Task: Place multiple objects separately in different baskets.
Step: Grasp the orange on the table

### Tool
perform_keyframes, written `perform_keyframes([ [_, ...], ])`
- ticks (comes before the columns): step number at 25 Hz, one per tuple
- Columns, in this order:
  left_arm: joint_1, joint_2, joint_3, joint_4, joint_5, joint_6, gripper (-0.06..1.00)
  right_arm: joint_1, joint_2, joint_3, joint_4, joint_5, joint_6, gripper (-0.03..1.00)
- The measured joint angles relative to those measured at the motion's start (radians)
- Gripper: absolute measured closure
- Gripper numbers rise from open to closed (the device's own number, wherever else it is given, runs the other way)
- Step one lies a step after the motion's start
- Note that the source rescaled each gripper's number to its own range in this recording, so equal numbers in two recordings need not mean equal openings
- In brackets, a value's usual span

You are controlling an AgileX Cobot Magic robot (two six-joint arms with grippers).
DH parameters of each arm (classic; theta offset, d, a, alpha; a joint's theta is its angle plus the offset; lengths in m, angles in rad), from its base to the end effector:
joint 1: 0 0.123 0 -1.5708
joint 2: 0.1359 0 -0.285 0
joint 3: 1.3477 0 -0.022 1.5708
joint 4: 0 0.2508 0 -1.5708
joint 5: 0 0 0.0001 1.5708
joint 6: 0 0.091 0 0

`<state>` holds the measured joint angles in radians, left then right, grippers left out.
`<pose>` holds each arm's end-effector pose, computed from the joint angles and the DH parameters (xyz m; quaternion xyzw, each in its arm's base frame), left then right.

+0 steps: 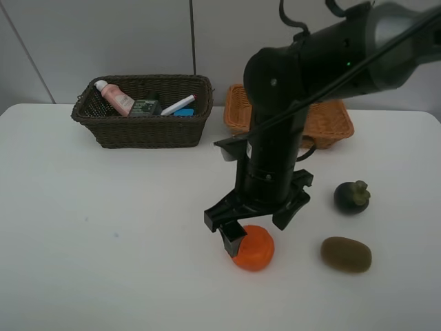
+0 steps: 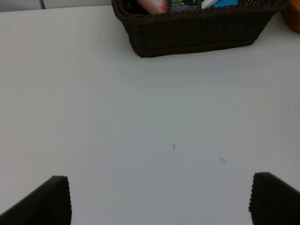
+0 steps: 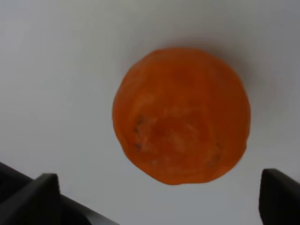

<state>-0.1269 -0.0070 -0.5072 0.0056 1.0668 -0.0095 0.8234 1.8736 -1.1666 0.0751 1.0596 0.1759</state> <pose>-0.0069 0.0013 0.2787 0.0498 0.8497 -0.0330 0.5240 0.2187 0.2447 0.1630 0.2984 -0.9524 -0.0018 0.0628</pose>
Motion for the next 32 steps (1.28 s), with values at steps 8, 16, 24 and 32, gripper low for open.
perform_keyframes([
  [8,0.000,0.000,0.000,0.000,0.000,0.000,-0.06,0.001,0.000,0.051,-0.002,-0.127,-0.011,-0.03],
  [16,0.000,0.000,0.000,0.000,0.000,0.000,-0.06,0.001,0.000,0.055,-0.002,-0.174,-0.018,-0.03],
  [24,0.000,0.000,0.000,0.000,0.000,0.000,-0.06,0.001,0.024,0.130,-0.005,-0.222,-0.021,-0.03],
  [32,0.000,0.000,0.000,0.000,0.000,0.000,-0.06,0.001,0.036,0.132,-0.005,-0.260,-0.025,-0.03],
])
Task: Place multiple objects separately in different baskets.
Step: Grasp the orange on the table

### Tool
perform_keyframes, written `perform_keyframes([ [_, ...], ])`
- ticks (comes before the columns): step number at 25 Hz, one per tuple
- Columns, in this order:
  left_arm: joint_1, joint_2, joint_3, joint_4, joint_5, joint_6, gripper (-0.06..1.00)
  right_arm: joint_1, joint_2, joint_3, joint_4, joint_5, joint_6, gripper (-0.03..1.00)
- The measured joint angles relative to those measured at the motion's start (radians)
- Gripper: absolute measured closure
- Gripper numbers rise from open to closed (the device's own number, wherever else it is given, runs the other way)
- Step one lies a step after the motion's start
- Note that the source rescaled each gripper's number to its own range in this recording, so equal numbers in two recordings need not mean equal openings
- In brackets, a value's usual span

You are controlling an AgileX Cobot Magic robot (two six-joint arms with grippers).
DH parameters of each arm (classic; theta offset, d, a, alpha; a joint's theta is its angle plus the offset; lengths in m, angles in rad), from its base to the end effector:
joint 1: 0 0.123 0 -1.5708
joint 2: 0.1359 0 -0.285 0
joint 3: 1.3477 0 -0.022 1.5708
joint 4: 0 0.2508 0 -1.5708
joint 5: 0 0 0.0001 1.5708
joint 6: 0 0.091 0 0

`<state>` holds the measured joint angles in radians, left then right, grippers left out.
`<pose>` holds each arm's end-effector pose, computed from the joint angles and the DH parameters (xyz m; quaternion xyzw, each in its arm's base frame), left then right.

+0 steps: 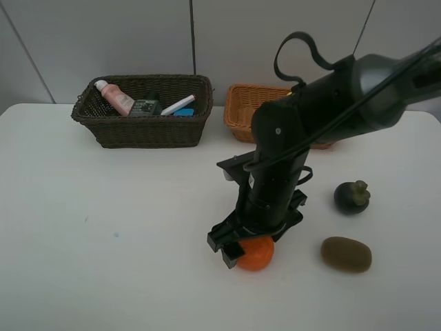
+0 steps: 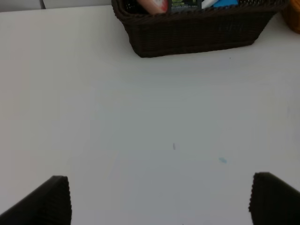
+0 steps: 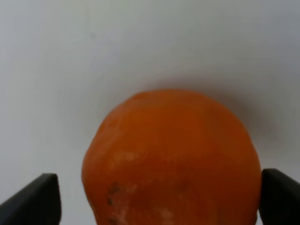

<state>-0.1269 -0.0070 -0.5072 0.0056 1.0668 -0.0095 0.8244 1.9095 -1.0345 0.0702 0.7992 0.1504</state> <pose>-0.0069 0.0013 0.2787 0.0498 0.8497 -0.0330 0.5240 0.2148 0.2390 0.1234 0.3072 -0.9513 -0.0183 0.0188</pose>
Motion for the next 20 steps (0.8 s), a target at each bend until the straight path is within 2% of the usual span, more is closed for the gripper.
perform_keyframes([
  [20,0.000,0.000,0.000,0.000,0.000,0.000,-0.06,0.000,0.081,0.000,0.016,-0.045,-0.035,-0.03],
])
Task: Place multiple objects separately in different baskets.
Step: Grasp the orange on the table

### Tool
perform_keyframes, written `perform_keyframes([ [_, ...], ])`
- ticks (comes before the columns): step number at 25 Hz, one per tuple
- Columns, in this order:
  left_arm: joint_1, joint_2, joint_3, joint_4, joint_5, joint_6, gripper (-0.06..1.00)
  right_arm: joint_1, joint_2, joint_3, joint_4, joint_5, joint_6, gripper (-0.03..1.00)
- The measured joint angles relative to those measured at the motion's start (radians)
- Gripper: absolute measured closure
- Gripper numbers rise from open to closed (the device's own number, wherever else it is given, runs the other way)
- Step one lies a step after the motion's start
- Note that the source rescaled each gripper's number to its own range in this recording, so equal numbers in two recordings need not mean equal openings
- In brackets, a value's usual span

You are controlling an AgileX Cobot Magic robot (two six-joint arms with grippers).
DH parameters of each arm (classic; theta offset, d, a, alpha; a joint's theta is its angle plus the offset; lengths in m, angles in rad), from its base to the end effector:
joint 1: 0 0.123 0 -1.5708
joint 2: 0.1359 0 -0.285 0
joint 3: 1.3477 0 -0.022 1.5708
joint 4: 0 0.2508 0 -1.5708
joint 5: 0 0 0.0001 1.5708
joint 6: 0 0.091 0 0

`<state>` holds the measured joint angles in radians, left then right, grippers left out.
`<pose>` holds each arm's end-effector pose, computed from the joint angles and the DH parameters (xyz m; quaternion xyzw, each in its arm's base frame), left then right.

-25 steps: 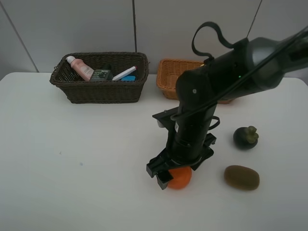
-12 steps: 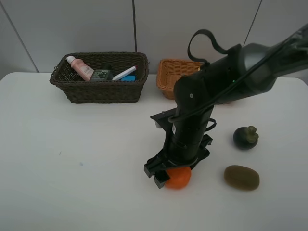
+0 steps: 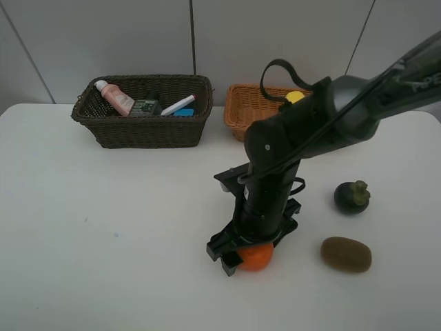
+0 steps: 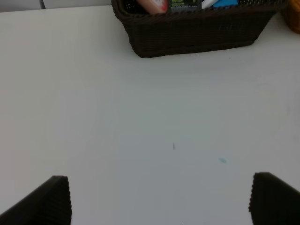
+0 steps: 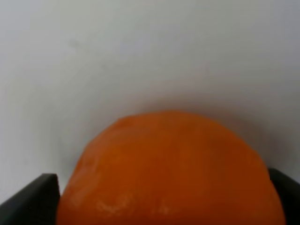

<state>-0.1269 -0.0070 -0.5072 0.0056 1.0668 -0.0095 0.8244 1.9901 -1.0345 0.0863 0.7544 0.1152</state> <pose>-0.0069 0.0013 0.2787 0.0498 0.8497 -0.0330 0.5240 0.2163 0.2418 0.0972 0.3166 -0.9478 -0.0138 0.0362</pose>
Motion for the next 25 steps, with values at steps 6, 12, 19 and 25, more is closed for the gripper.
perform_keyframes([
  [6,0.000,0.000,0.000,0.000,0.000,0.000,-0.06,0.000,0.001,0.000,0.027,-0.002,-0.031,0.09],
  [12,0.000,0.000,0.000,0.000,0.000,0.000,-0.06,0.000,0.001,0.000,0.029,-0.002,-0.031,0.24],
  [19,0.000,0.000,0.000,0.000,0.000,0.000,-0.06,0.000,-0.002,0.000,0.029,0.009,-0.031,0.24],
  [25,0.000,0.000,0.000,0.000,0.000,0.000,-0.06,-0.006,-0.131,-0.057,0.005,0.107,-0.031,0.24],
])
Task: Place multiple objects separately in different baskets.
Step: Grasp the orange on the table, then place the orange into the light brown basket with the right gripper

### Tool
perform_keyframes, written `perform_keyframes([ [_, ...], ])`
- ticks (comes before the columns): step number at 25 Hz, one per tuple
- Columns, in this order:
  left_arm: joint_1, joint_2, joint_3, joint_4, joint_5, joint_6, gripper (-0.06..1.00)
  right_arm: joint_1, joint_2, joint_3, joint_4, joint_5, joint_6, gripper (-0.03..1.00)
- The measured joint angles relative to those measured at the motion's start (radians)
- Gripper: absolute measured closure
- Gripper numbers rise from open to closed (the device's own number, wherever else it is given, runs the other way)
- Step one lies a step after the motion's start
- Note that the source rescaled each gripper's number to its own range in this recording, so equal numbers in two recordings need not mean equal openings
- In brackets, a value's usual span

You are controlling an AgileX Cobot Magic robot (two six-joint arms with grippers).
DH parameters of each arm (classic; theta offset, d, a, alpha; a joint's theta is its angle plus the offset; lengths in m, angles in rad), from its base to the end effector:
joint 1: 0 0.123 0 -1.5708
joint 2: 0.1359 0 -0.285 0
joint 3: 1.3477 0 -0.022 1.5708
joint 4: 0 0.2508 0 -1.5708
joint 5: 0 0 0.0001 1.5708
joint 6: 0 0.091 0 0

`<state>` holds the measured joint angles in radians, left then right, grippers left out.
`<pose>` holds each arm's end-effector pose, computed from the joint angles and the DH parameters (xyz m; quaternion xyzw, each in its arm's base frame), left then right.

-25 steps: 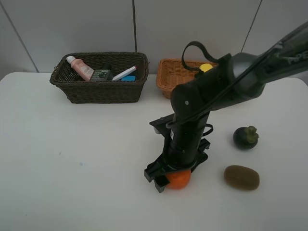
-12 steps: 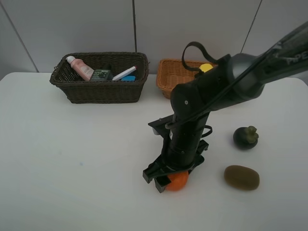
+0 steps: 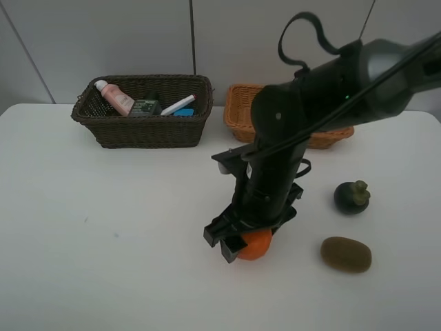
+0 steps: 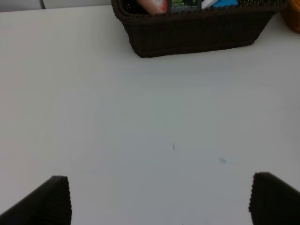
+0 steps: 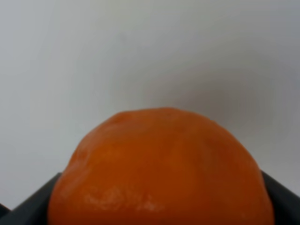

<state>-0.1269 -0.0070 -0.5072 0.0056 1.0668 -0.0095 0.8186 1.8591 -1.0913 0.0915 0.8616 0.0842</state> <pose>-0.0069 0.0013 0.2787 0.0498 0.8497 -0.0330 0.5240 0.2200 0.2444 0.1513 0.3313 -0.9428 -0.0378 0.0025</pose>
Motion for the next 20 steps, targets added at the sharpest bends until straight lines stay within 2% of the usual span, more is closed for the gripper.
perform_keyframes([
  [4,0.000,0.000,0.000,0.000,0.000,0.000,-0.06,-0.068,-0.080,-0.113,-0.075,0.020,0.008,0.24],
  [9,0.000,0.000,0.000,0.000,0.000,0.000,-0.06,-0.319,-0.030,-0.278,-0.142,0.026,0.011,0.24],
  [14,0.000,0.000,0.000,0.000,0.000,0.000,-0.06,-0.548,0.110,-0.429,-0.150,-0.084,0.012,0.24],
  [20,0.000,0.000,0.000,0.000,0.000,0.000,-0.06,-0.675,0.254,-0.502,-0.155,-0.145,0.013,0.24],
])
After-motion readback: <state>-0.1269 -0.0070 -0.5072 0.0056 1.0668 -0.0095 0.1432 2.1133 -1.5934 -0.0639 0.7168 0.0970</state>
